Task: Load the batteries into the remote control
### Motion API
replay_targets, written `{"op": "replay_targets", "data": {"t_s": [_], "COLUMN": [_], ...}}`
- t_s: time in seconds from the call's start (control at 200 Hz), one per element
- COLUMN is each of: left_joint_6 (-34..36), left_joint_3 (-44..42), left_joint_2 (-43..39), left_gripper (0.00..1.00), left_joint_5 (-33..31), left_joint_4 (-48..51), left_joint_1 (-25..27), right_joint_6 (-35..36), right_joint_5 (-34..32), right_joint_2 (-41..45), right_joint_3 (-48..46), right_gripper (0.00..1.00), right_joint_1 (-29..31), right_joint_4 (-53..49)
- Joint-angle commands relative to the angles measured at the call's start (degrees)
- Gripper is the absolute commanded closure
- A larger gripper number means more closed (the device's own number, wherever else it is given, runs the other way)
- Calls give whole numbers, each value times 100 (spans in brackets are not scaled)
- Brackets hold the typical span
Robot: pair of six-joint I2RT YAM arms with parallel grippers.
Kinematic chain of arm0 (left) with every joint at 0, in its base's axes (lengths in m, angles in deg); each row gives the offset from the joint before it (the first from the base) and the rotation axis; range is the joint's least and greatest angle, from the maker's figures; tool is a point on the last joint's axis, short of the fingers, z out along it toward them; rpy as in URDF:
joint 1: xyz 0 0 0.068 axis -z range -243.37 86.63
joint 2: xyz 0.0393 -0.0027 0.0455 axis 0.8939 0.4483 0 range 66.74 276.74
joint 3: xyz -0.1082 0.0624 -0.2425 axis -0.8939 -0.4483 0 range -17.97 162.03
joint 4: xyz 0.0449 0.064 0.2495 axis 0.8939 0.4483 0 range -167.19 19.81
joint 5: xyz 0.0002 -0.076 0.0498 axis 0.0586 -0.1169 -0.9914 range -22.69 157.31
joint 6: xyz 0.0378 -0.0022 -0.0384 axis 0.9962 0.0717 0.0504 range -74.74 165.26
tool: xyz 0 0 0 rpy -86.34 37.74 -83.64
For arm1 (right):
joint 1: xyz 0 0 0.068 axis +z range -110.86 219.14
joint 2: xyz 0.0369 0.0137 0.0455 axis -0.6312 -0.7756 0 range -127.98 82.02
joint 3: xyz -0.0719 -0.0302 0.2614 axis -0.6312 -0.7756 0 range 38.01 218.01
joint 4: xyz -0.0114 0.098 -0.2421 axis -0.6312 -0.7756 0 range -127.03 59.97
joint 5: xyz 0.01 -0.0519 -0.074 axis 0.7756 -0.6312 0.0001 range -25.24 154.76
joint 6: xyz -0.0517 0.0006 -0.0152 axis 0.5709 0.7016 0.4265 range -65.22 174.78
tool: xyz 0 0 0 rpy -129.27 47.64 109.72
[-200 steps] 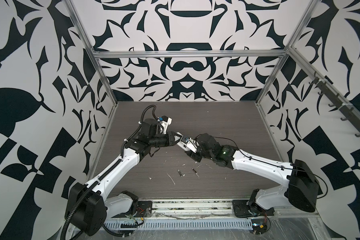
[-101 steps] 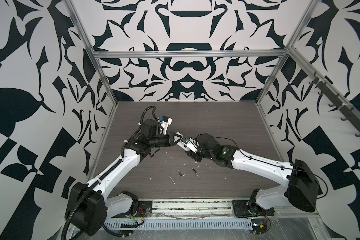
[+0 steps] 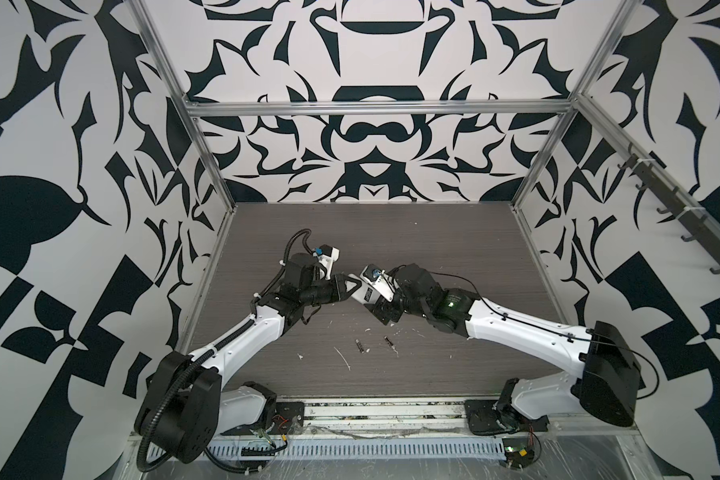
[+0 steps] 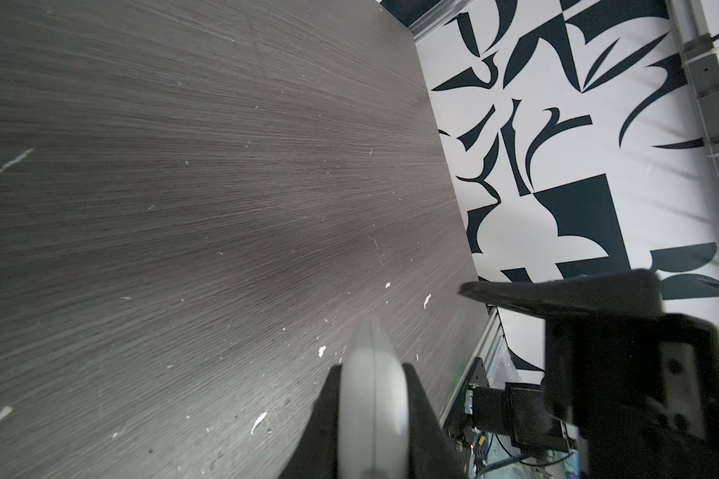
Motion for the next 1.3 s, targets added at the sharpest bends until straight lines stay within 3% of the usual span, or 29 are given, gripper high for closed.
{"op": "replay_targets", "data": {"t_s": [0.0,0.235,0.405,0.71,0.895,1.05,1.12,1.19,1.295], "left_joint_6": [-250,-967,-1656,-2200,-2519,-2560,-2575,-2593,-2604], "left_joint_3": [-206,-878,-1425,-1690,-1759,-1796,-1805,-1800,-1799], "left_joint_2": [68,642,1313,2295,2762,2793,2773,2751,2713], "left_gripper": [97,99,99,99,99,99,98,99,98], "left_joint_5": [-38,-97,-202,-223,-207,-206,-200,-201,-187], "left_joint_4": [-1020,-2831,-4767,-6375,-7193,-7248,-7253,-7253,-7257], "left_joint_1": [-107,-131,-128,-126,-127,-126,-113,-102,-91], "right_joint_6": [-792,-2505,-3116,-3925,-4087,-4217,-4312,-4435,-4502], "right_joint_5": [86,1343,1841,2532,2653,2823,2904,2994,3056], "right_joint_2": [207,298,209,-313,-609,-748,-796,-855,-898], "right_joint_3": [420,97,-284,-877,-1012,-1093,-1141,-1215,-1243], "right_gripper": [9,12,12,16,18,20,24,34,35], "right_joint_1": [-167,-1103,-1467,-1874,-1909,-1966,-1975,-2000,-2011], "right_joint_4": [-390,-399,-165,764,1074,1433,1635,1907,2059]}}
